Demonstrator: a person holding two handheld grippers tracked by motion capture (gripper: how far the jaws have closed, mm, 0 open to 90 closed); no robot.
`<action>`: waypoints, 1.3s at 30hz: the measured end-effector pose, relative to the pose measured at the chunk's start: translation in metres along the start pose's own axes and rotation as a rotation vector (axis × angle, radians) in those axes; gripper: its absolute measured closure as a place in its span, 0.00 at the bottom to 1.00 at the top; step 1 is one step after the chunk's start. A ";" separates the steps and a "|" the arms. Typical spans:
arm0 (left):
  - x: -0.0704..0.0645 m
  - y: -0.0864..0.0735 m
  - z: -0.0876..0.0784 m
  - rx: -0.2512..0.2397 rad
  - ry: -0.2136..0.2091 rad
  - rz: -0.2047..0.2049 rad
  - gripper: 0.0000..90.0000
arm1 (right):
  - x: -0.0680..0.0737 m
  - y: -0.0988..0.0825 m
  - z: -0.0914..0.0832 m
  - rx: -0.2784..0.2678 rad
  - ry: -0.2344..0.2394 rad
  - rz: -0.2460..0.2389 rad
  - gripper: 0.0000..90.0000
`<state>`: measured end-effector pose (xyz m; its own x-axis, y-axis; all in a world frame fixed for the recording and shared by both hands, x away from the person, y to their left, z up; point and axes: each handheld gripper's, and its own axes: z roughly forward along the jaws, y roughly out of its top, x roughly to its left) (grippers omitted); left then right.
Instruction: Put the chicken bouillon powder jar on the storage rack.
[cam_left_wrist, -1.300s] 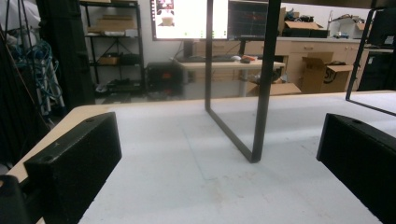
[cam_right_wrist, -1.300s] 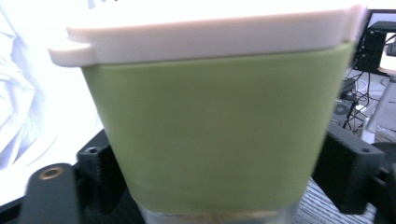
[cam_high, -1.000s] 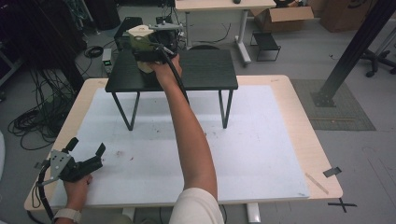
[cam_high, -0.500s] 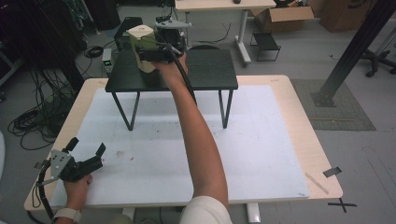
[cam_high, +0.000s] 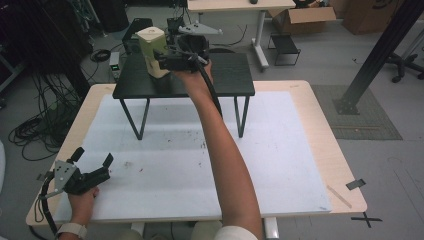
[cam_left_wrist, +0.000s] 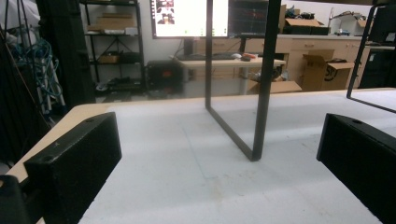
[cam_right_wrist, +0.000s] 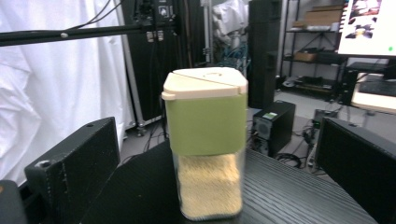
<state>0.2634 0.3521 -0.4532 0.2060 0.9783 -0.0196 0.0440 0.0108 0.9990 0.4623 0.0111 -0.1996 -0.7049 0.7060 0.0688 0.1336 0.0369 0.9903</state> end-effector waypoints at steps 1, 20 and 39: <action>0.000 0.000 0.000 0.000 0.000 0.001 0.00 | 0.000 -0.001 -0.004 -0.011 0.005 -0.001 0.00; 0.000 0.000 0.000 -0.002 0.002 -0.001 0.00 | -0.006 -0.035 -0.080 -0.096 -0.042 -0.031 0.00; 0.000 0.000 -0.001 -0.002 0.001 0.003 0.00 | -0.010 -0.078 -0.156 -0.128 -0.130 -0.025 0.00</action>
<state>0.2628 0.3520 -0.4533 0.2050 0.9786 -0.0163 0.0414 0.0080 0.9991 0.3505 -0.1088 -0.2591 -0.6094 0.7920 0.0357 0.0217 -0.0283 0.9994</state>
